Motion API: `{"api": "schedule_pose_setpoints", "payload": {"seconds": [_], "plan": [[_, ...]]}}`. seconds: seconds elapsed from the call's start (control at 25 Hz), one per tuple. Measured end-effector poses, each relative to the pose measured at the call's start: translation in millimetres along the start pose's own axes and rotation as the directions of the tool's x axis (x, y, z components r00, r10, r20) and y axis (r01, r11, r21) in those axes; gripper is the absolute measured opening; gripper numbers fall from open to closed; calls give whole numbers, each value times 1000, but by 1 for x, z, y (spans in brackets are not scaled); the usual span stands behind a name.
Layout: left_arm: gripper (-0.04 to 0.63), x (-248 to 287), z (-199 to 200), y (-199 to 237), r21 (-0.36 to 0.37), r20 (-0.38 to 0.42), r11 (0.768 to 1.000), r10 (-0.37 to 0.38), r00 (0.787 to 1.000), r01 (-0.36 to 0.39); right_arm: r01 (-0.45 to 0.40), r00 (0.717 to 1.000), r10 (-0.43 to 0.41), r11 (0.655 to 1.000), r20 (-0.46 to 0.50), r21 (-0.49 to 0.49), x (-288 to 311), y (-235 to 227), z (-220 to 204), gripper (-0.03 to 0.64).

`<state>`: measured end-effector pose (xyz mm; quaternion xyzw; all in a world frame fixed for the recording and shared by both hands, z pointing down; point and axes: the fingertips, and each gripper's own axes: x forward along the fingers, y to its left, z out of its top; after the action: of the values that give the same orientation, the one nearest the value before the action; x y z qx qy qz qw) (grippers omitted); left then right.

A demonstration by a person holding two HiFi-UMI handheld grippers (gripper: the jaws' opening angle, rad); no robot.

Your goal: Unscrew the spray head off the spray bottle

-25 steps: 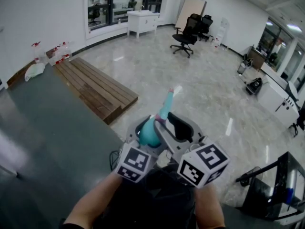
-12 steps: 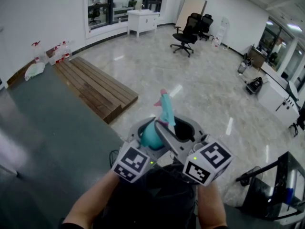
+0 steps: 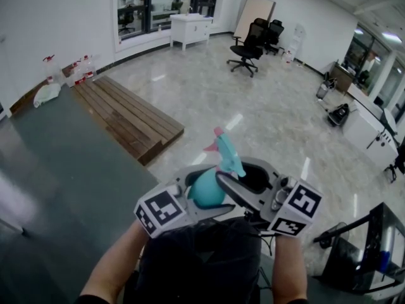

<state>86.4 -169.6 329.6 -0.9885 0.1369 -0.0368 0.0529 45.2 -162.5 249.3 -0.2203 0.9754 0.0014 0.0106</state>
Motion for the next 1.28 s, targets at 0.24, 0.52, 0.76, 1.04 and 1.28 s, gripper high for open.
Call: {"api": "schedule_pose_setpoints", "payload": {"seconds": [0.24, 0.52, 0.76, 1.04, 1.28], "plan": [[425, 1, 2, -19, -1, 19, 993, -115, 993, 115, -127, 990, 126, 992, 56, 14, -13, 9, 5, 141], [425, 2, -5, -16, 5, -17, 996, -91, 996, 91, -125, 990, 124, 992, 68, 18, -18, 5, 10, 141], [425, 4, -22, 6, 13, -91, 999, 41, 995, -40, -1, 993, 3, 1000, 121, -18, -21, -7, 27, 141], [425, 3, -41, 17, 31, -159, 994, 110, 981, -107, 108, 964, -98, 994, 247, -28, -33, -18, 61, 141], [425, -5, -56, 32, 39, -206, 984, 179, 962, -175, 168, 935, -150, 985, 320, -30, -44, -22, 83, 141]]}}
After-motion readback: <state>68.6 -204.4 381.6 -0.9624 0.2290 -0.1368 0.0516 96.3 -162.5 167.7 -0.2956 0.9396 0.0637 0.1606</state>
